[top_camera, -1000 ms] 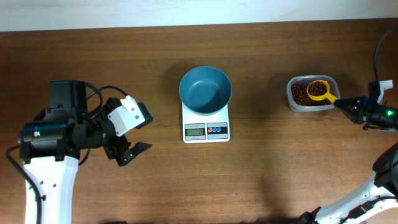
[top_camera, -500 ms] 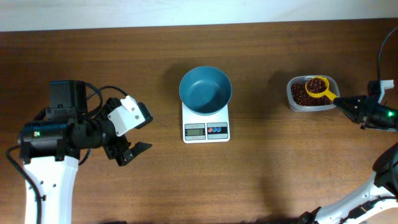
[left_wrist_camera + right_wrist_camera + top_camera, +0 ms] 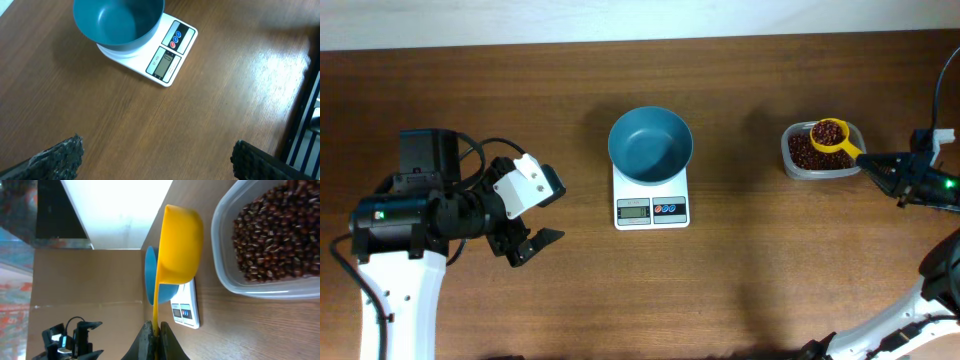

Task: Scoop item into bowl and weigh 50g on scale
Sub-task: 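Carry the filled scoop with right gripper over the teal bowl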

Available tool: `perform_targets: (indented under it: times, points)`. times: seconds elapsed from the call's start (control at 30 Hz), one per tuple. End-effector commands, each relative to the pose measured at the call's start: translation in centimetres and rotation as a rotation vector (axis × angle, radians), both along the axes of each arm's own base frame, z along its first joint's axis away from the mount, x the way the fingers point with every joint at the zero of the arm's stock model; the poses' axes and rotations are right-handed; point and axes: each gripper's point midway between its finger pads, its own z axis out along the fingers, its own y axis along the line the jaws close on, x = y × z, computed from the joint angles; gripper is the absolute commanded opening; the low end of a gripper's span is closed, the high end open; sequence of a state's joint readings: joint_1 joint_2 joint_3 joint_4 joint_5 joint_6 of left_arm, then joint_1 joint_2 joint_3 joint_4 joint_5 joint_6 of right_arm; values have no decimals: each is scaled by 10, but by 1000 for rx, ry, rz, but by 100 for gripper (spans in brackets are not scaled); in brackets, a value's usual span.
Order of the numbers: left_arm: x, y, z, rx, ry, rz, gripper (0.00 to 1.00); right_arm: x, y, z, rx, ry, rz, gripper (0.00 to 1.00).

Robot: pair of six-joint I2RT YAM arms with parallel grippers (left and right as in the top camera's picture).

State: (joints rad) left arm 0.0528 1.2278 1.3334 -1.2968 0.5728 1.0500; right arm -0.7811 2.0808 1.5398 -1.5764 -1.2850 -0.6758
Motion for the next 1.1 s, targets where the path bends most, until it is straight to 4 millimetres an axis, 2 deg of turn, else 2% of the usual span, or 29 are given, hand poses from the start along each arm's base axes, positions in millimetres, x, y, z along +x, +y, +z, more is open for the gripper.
perform_targets:
  times: [0.0,0.3,0.77,1.07]
  points:
    - [0,-2,7,-24,-9,6,99,9,18,5,17,-50,38,4]
    - [0,-2,7,-24,-9,6,99,20,63,16,68,-73,130,4]
    - [0,-2,7,-24,-9,6,99,22,144,29,109,-100,326,4]
    - [0,-2,7,-24,-9,6,99,19,197,28,103,-148,465,4]
